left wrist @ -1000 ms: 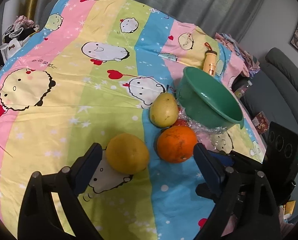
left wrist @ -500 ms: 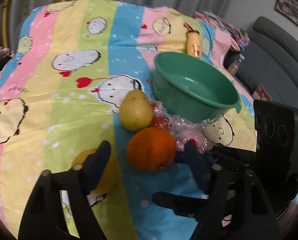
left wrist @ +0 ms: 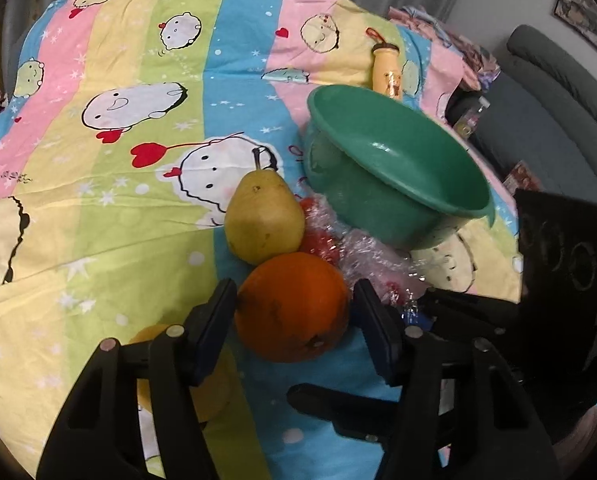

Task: Organize fruits
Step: 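Close the right gripper on the orange and lift it, then carry the orange over the green basin and lower it inside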

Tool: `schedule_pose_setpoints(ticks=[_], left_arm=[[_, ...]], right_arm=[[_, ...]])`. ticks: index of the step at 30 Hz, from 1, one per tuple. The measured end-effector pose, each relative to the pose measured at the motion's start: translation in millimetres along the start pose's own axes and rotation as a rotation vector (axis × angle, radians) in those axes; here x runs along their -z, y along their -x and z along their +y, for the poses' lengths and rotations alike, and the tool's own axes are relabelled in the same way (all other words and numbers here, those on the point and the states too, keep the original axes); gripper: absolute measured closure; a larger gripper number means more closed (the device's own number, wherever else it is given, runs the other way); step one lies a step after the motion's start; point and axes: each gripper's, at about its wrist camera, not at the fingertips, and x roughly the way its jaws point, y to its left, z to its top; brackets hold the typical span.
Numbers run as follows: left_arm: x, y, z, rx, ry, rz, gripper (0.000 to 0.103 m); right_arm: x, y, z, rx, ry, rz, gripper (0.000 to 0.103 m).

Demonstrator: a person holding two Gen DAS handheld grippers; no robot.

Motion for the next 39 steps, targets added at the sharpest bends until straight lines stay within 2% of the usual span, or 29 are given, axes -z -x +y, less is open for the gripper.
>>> schedule_pose_setpoints(ticks=[2,8,13,19,39], left_arm=[[0.6,-1.8,2.3,-0.006,0.004,0.003,0.042],[1.9,-1.1,8.7,0.011,0.028,0.003,0.042],[5.1,2.6,7.3,0.006,0.034,-0.007,0.043],[12.2,12.9,8.4,0.013,0.057,-0.018,0.043],[3.5,49.3,-11.9,0.019,0.069,-0.132,0.043]], right_arm=[[-0.1,-0.9,1.7,0.028,0.008,0.002,0.042],[0.0,-3.7,6.1,0.108,0.051,-0.005,0.053],[2.0,-2.3,5.7,0.094,0.055,-0.038,0.055],[4.4,4.0,4.4,0.032,0.028,-0.066,0.056],[2.5,40.9,22.8,0.019,0.086,-0.184,0.056]])
